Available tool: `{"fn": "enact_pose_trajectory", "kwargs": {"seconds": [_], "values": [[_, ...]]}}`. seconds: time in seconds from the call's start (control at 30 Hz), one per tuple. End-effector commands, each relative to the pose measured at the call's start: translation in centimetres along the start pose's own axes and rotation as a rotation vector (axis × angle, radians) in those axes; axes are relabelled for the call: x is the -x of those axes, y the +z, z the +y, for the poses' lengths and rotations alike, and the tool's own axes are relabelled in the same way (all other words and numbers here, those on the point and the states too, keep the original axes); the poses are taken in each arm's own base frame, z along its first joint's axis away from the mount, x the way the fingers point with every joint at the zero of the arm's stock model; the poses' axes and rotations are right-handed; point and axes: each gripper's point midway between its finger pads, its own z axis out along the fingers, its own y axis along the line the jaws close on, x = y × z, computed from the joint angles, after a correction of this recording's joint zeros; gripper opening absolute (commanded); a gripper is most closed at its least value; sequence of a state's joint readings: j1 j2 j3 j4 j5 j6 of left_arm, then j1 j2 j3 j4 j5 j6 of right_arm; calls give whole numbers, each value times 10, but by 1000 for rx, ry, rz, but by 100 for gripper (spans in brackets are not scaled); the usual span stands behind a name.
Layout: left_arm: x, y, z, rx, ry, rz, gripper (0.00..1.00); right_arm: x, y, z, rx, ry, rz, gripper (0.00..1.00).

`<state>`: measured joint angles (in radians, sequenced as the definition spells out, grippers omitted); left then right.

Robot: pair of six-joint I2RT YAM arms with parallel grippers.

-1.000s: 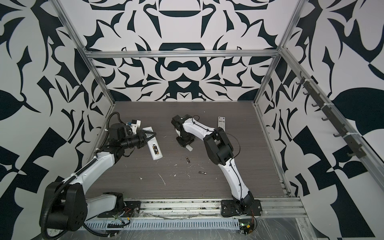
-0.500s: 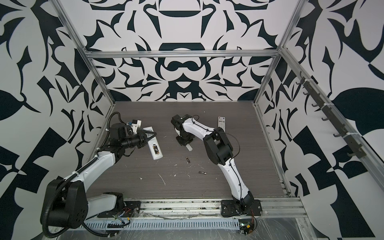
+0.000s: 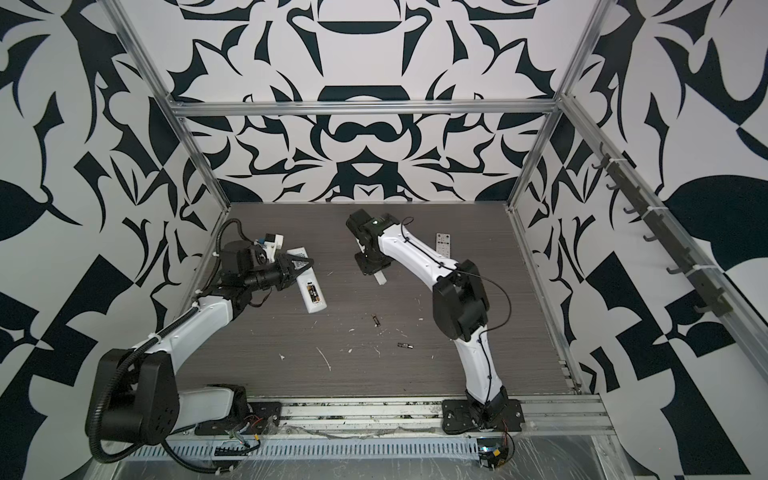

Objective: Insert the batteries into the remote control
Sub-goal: 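Carry the cover to the remote held by the left gripper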

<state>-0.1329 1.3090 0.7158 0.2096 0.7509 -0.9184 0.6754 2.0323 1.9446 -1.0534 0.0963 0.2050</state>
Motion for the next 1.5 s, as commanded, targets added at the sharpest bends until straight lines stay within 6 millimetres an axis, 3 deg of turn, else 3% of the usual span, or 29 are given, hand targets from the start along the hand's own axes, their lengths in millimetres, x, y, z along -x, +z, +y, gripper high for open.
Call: {"fn": "enact_pose_trajectory", "kwargs": {"seconds": [0.0, 0.17, 0.33, 0.47, 0.7, 0.97, 1.47], "values": [[22, 1, -21, -41, 69, -55, 0, 16, -72, 8, 53, 120, -138, 0], [44, 3, -33, -59, 98, -118, 0, 39, -128, 44, 184, 204, -260, 0], [61, 4, -43, -81, 88, -182, 0, 62, -158, 91, 326, 219, -389, 0], [67, 3, -44, -73, 81, -226, 0, 63, -158, 119, 372, 185, -409, 0], [70, 1, -43, -66, 68, -260, 0, 65, -151, 147, 395, 122, -421, 0], [65, 1, -40, -79, 49, -262, 0, 64, -125, 152, 322, 53, -401, 0], [61, 3, -43, -114, 46, -238, 0, 69, -114, 152, 272, 3, -414, 0]]}}
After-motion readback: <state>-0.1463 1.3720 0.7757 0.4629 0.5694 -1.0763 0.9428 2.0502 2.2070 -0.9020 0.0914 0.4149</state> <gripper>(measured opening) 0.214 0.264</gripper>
